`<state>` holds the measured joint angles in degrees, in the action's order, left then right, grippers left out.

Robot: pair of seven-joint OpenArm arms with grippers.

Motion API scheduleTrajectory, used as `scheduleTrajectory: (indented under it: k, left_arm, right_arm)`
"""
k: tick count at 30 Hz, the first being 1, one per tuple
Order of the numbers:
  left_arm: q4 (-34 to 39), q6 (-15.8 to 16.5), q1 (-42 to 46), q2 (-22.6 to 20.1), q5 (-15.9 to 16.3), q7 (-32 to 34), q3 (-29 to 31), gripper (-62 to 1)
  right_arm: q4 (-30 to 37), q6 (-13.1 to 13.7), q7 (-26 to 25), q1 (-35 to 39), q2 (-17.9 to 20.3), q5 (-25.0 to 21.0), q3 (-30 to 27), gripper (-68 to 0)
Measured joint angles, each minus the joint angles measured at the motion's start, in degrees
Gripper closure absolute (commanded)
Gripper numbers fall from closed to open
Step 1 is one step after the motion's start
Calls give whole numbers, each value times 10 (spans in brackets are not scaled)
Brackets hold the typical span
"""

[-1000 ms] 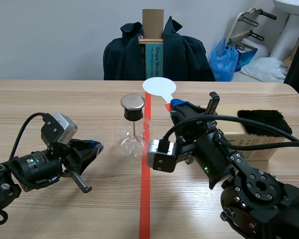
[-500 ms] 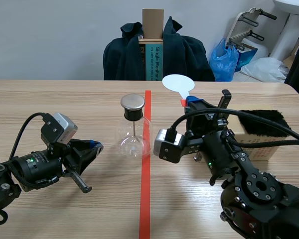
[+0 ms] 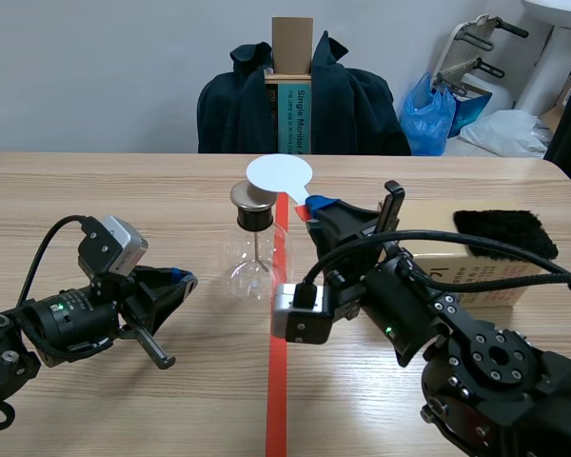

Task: Do the electroscope experiment.
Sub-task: 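Move the plate toward and away from the electroscope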

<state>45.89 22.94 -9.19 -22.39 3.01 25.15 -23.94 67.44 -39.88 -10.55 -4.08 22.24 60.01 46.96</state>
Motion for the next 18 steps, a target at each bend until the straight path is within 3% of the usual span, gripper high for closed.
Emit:
scheduleTrajectory:
  k: [10,18]
  left_arm:
    - [0,0,0,0,0,0,0,-28]
    - [0,0,0,0,0,0,0,-28]
  right_arm:
    - [0,0,-57,0,0,0,0,-6]
    - [0,0,-66,0,0,0,0,-6]
